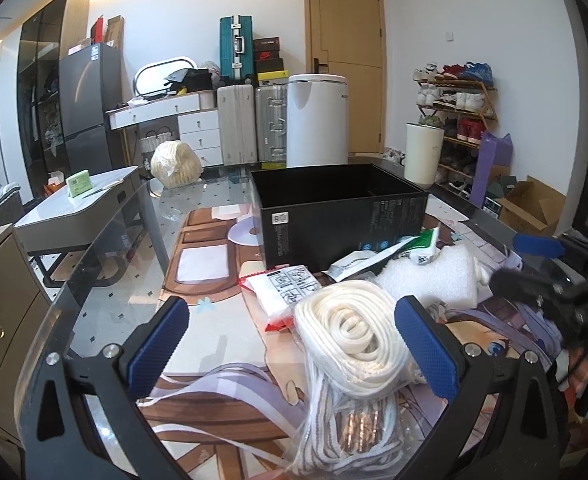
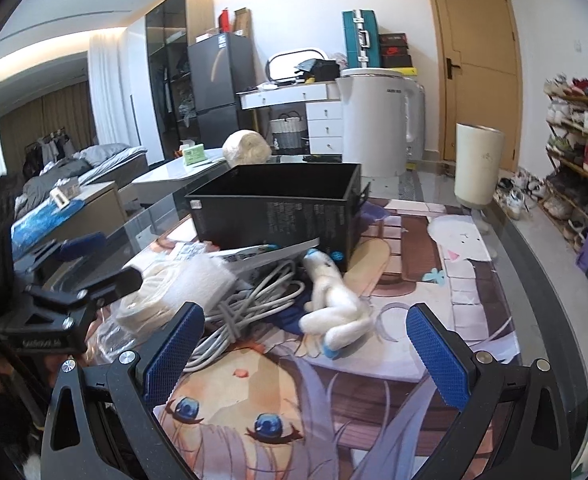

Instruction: Organize soft objects

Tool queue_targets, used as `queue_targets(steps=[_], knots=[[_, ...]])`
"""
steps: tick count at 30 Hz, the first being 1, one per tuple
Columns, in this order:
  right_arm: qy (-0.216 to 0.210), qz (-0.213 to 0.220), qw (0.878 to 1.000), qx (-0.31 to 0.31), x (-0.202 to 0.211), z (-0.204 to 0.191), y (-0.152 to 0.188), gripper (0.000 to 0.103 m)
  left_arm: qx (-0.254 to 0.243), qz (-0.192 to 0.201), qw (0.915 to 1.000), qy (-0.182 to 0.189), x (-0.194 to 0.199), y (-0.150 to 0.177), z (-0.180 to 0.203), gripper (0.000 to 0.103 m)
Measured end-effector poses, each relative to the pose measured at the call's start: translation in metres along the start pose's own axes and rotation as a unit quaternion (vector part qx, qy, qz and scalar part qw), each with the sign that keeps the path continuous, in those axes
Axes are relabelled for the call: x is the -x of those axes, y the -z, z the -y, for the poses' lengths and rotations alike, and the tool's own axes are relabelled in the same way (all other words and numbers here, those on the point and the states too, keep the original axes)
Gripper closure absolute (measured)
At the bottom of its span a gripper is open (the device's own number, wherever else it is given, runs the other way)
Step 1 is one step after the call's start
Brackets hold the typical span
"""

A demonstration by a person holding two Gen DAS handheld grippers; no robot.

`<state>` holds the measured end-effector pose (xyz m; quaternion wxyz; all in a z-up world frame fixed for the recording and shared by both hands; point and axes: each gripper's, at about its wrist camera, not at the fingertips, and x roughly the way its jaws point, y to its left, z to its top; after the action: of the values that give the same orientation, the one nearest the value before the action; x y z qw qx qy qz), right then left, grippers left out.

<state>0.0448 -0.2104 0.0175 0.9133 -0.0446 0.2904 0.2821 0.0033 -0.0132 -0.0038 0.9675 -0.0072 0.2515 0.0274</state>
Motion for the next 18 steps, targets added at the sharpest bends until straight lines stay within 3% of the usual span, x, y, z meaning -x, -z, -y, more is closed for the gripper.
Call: queue_targets(steps=[18], knots=[[0.019,-0.085,0.996,0.005,-0.04,0.024,-0.015,0.001,-0.016,-0.051,0.9974,0.048,-0.014,-0.003,0.014,0.0]])
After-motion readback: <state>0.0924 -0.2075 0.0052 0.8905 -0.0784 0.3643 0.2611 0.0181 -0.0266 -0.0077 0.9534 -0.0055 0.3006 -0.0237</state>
